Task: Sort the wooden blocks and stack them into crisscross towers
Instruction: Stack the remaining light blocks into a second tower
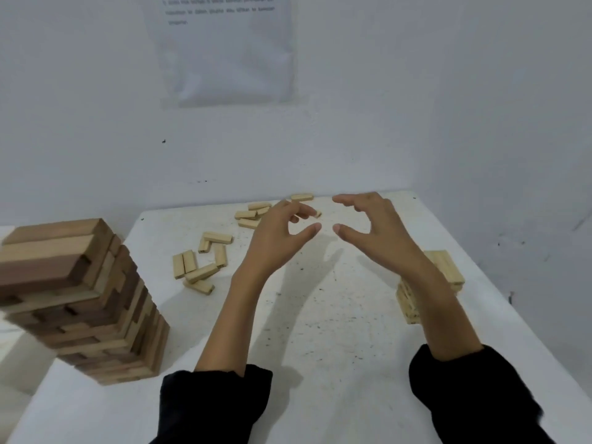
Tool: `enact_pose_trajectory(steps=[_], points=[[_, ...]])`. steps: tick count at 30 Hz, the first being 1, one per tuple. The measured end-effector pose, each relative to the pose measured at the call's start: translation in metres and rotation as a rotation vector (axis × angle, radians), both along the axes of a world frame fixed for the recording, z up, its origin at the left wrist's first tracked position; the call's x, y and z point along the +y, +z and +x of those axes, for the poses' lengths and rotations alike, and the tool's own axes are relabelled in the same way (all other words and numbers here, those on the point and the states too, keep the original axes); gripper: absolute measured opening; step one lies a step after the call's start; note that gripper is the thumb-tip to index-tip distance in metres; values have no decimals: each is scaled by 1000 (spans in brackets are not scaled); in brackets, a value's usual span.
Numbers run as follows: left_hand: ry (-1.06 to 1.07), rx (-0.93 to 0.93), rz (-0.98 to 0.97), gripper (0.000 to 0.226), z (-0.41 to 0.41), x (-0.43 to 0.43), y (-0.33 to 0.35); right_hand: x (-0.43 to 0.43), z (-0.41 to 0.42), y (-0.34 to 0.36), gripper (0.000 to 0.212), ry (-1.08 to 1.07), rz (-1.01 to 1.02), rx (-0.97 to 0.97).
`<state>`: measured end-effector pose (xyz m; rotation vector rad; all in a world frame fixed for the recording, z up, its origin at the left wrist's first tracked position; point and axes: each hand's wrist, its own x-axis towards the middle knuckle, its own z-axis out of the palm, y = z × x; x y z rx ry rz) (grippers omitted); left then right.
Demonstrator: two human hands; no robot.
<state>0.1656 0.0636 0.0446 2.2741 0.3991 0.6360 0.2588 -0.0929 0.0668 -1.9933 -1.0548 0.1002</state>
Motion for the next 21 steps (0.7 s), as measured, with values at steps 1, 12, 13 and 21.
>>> enact_pose_trajectory(steps=[1, 12, 13, 21], points=[[40, 13, 1, 21, 0, 8, -7, 14, -3, -10, 43, -9, 3, 18], [524, 115, 47, 57, 21, 61, -89, 117, 31, -113, 68, -357, -231, -103], [534, 105, 53, 59, 24, 65, -91, 124, 38, -112, 70, -366, -244, -112], [538, 92, 59, 70, 42, 88, -97, 164, 69, -115, 78, -254, -307, -271]])
